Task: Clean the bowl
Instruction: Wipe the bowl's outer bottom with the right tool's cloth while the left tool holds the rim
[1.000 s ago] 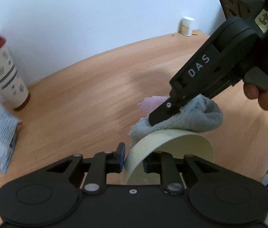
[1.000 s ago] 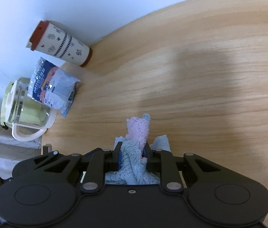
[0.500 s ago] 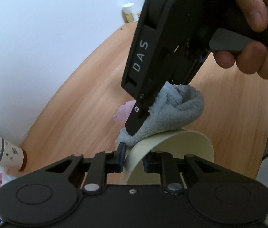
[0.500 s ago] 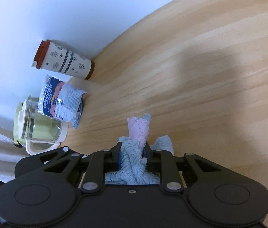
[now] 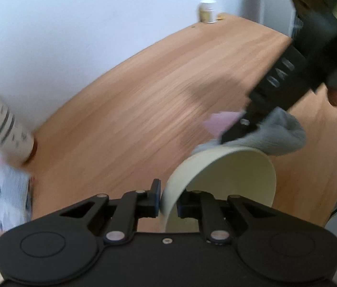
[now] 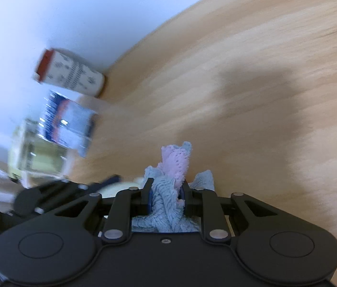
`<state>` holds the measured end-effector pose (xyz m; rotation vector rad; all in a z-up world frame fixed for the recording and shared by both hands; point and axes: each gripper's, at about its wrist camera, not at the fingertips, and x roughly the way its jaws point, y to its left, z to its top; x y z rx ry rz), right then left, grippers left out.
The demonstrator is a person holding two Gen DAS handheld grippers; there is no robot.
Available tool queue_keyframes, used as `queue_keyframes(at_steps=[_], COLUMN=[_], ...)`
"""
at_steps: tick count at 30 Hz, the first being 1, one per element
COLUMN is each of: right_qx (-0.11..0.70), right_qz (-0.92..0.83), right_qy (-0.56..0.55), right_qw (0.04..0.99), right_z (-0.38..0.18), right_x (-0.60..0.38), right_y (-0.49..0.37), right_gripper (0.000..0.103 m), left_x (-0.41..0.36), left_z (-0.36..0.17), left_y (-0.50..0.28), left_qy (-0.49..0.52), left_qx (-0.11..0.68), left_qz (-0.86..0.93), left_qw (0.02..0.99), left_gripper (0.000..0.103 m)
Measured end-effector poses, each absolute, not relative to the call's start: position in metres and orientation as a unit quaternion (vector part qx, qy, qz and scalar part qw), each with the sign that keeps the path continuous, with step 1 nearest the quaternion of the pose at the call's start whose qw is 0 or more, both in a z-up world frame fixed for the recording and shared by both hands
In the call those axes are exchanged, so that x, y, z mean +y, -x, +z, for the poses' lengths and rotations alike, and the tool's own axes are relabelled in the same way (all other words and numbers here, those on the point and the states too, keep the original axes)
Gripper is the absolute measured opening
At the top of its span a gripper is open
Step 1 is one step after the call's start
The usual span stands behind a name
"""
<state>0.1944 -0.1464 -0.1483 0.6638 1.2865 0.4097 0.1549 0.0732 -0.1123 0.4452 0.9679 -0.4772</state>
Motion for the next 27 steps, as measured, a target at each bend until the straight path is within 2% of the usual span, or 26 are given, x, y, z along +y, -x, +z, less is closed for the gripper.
queue_keyframes(at_steps=[5,9,16,19,27], right_qx=[0.585,0.569,0.560,0.565,0.603], right_qz=[0.182,0.208,0.250,0.252,0.184], right_qy=[-0.330,-0.319,-0.276,-0.242,-0.248], right_qw=[0.718,0.729,0.740,0.748,0.736], right_z=[-0.152,-0.134,-0.114,-0.116,-0.153], right_x=[-0.149,-0.131,-0.088,-0.079,-0.106], right_y=[-0.194,-0.199,-0.206,-0.209,-0.191], right_gripper=[0.023,0.023,0.023,0.023,0.023], left_x=[0.092,0.111,0.125,0.124,0.132], left_z=[-0.117,-0.121,-0.122,-0.123,-0.126], left_y=[-0.152,-0.154,-0.154,-0.156,-0.149], left_qy=[-0.153,-0.083,-0.033,-0.029,0.006], left_qx=[0.478,0.501,0.508,0.505,0.517], left_qz=[-0.197,-0.171,-0.153,-0.148,-0.135], left_qw=[0.842,0.845,0.847,0.850,0.845], left_gripper=[0.008,0.008,0.008,0.009,0.009])
